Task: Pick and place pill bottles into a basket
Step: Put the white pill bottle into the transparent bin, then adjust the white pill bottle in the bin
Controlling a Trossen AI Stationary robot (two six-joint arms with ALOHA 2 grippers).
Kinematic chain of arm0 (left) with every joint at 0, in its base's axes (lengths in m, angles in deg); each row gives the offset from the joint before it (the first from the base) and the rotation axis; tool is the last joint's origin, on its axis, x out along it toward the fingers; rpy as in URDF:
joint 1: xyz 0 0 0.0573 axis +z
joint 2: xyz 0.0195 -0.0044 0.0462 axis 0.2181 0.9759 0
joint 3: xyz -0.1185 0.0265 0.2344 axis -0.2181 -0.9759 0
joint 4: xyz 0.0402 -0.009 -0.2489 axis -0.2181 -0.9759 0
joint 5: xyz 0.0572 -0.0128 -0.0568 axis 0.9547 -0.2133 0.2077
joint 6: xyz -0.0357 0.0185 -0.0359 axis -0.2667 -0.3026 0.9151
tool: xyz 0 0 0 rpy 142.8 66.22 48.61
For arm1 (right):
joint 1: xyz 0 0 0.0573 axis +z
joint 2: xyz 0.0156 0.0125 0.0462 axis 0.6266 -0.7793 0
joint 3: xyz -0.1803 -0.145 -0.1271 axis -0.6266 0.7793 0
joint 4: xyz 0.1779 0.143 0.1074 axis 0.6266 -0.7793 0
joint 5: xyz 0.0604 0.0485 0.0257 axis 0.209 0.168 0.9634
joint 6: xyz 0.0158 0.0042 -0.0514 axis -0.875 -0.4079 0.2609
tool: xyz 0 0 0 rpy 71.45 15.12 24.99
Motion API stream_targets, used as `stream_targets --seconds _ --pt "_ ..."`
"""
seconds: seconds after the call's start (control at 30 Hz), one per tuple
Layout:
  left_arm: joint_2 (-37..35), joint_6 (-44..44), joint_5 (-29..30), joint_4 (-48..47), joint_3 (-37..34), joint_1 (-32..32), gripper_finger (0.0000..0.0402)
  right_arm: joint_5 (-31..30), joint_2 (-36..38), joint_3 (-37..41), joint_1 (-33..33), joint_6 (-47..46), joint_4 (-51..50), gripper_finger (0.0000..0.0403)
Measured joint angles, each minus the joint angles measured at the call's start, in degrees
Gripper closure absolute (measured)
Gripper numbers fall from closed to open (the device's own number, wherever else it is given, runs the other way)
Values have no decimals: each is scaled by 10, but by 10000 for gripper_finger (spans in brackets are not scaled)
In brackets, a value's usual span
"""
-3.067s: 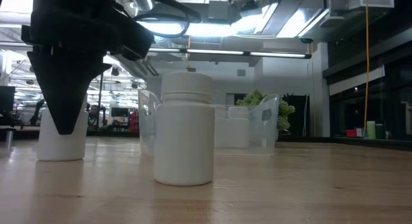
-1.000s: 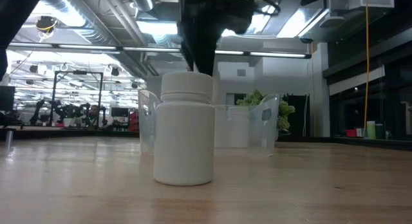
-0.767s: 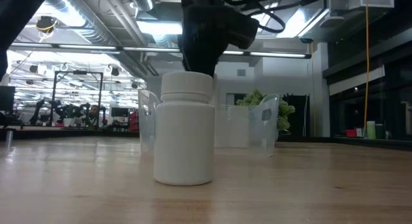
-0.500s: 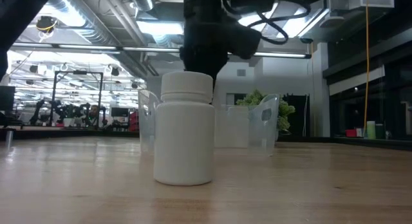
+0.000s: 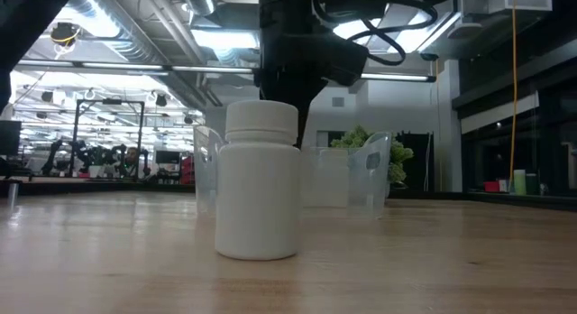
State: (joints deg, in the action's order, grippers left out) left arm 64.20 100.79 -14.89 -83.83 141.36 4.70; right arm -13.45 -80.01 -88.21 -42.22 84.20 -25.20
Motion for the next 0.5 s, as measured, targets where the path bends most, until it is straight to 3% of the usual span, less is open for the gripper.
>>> stream_targets --seconds 0.23,0.5 --pt "-9 14 -14 -38 33 -1 83 0 0 0 0 1 0 102" --pt "-15 8 75 -96 124 0 78 0 0 9 0 3 9 102"
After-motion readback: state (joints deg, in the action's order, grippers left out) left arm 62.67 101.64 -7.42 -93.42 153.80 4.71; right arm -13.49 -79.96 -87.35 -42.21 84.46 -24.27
